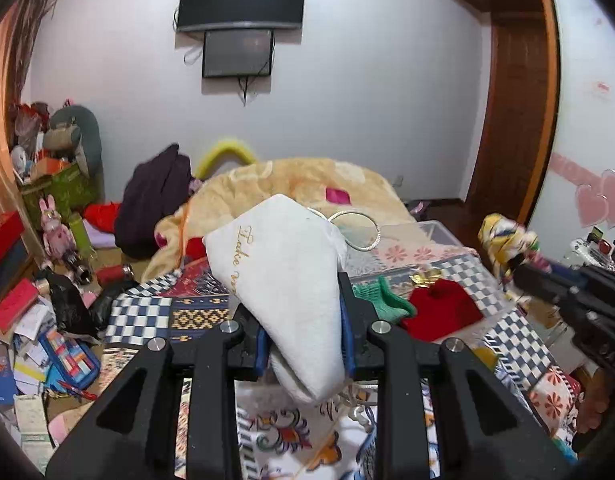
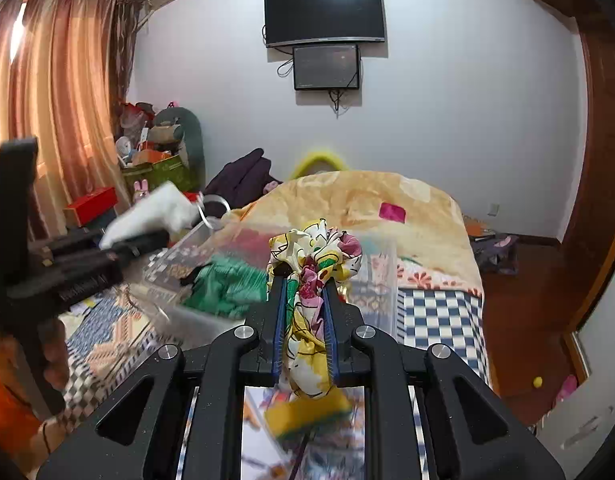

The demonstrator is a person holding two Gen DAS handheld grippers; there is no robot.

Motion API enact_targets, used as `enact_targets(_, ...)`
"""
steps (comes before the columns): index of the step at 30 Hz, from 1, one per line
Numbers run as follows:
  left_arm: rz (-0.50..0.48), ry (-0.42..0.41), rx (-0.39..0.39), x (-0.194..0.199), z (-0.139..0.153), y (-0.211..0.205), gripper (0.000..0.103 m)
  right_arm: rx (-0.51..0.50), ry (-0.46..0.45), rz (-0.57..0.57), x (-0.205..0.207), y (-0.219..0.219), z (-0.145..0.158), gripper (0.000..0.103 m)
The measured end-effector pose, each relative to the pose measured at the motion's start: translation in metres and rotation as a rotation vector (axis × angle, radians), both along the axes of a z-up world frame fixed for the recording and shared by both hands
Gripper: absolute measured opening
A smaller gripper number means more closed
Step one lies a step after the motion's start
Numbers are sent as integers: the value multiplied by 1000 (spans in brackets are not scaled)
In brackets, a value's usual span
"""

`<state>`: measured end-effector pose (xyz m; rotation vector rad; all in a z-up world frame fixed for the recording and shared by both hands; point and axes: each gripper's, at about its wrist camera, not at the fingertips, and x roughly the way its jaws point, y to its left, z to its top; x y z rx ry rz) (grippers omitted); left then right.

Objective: Organize soft objects
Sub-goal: 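Carry both items into the clear box and open both grippers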

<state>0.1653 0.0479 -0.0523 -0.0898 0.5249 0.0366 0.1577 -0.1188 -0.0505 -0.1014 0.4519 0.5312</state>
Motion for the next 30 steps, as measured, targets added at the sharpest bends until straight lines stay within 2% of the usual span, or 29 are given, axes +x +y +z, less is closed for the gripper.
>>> enact_targets(7,-22,115,-83,48,-24,12,27,-22,60,13,41,24,-9,15)
enact_targets(12,-30,147,-44,61,-32,5,28,-73,123,41,58,42,-28,15)
enact_targets(15,-45,165,-9,61,-35,-2,38,-118,145,44,62,48,-38,18)
enact_targets(17,-44,174,5,61,-36,-4,48,-143,149,38,62,48,-41,24)
enact_targets(19,-34,178,-13,59,-37,0,69,-141,156,39,61,46,-41,44)
enact_targets(22,-34,157,-39,52,-34,2,72,-155,124,25,55,41,-37,59)
enact_targets(26,-45,137,-15,40,-27,-1,72,-142,117,31,51,30,-31,61)
enact_targets(30,-63,96,1,19,-17,-7,78,-119,83,24,40,18,-22,74)
